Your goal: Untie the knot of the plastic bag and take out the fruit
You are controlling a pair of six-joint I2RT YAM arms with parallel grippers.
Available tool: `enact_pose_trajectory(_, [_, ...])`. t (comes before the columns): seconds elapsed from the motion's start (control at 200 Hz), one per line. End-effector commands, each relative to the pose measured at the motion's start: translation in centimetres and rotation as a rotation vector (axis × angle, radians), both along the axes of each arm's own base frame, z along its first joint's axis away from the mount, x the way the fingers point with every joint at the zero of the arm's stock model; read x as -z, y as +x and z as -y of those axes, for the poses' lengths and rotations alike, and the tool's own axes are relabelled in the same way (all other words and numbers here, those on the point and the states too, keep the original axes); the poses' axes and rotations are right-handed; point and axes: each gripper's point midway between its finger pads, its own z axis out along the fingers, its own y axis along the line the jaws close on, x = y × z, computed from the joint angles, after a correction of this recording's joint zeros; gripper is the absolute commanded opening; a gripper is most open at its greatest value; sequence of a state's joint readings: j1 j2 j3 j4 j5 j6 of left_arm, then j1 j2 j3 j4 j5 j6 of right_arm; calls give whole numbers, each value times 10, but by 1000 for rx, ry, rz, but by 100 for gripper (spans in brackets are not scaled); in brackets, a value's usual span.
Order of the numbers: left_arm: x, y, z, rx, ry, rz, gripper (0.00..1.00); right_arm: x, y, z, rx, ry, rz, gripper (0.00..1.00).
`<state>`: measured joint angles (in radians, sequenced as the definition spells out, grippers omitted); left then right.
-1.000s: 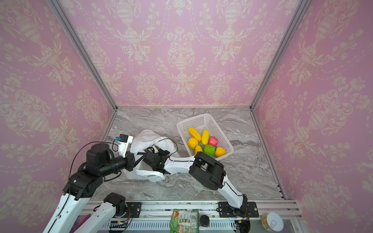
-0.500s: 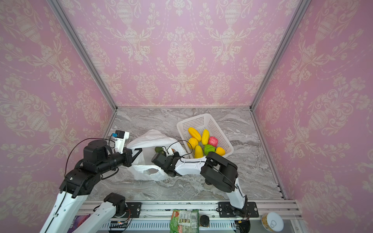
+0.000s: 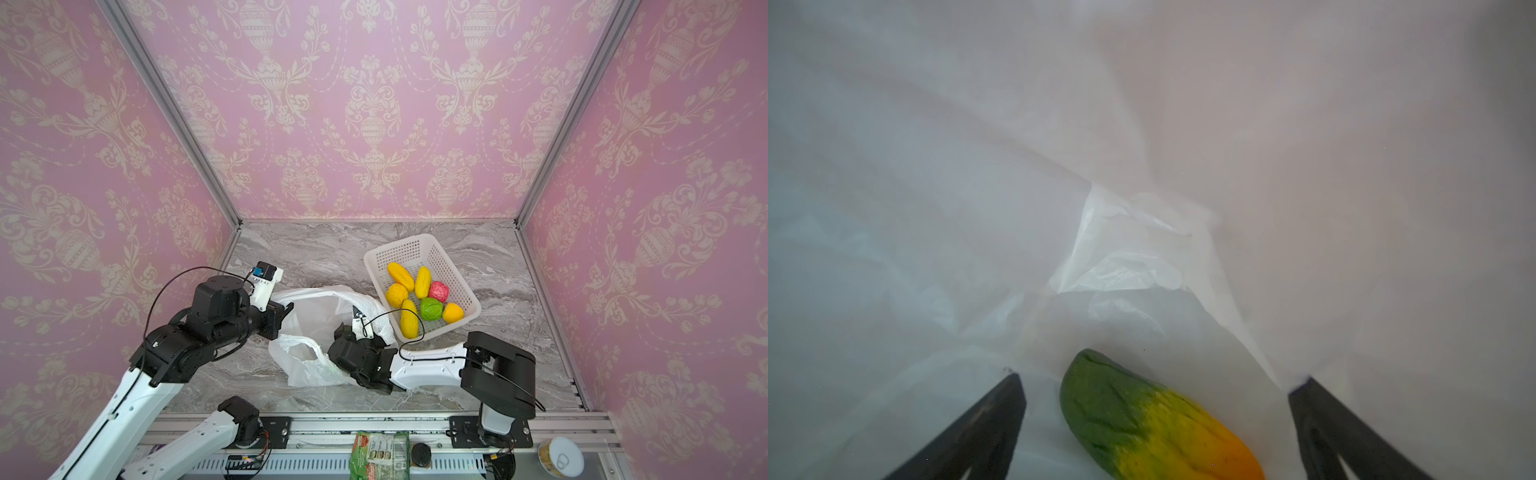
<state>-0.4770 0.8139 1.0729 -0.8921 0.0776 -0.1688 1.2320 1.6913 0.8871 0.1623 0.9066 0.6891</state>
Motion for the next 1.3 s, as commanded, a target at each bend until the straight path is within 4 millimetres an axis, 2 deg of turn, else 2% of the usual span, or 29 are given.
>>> enact_pose_trajectory(0.0, [31, 5, -21, -59, 182, -39, 0, 7, 3, -16, -24, 23, -9, 100])
enact_pose_trajectory(0.15, [52, 10, -12, -31, 239, -108, 0, 18, 4, -35, -85, -13, -28, 100])
enact_pose_trajectory(0.27, [70, 15, -14, -43, 297, -150, 0, 21, 7, -49, -134, -49, -13, 100])
enact_pose_trajectory(0.445, [81, 19, -17, -57, 343, -183, 0, 34, 19, -61, -149, -88, -47, 100])
enact_pose_trajectory(0.715, [101, 21, -15, -51, 407, -243, 0, 50, 47, -52, -137, -11, -139, 100])
enact_pose_trajectory(0.836, [109, 20, -6, -19, 420, -276, 0, 59, 56, -53, -156, 46, -182, 100])
enact_pose_trajectory(0.991, [114, 24, 1, -26, 431, -315, 0, 81, 68, -59, -161, 159, -295, 100])
enact_pose_trajectory(1.066, [116, 26, 13, -81, 345, -374, 0, 87, 71, -53, -138, 196, -312, 100])
enact_pose_trajectory(1.171, [138, 27, 29, -192, 183, -402, 0, 86, 74, -41, -105, 267, -305, 100])
enact_pose_trajectory(1.231, [158, 22, 25, -268, 102, -372, 0, 83, 75, -34, -96, 303, -291, 100])
enact_pose_trajectory(1.286, [167, 17, 14, -326, 94, -353, 0, 81, 76, -30, -97, 331, -272, 100])
enact_pose_trajectory(1.296, [175, 12, 9, -338, 114, -362, 0, 81, 76, -29, -96, 334, -271, 100])
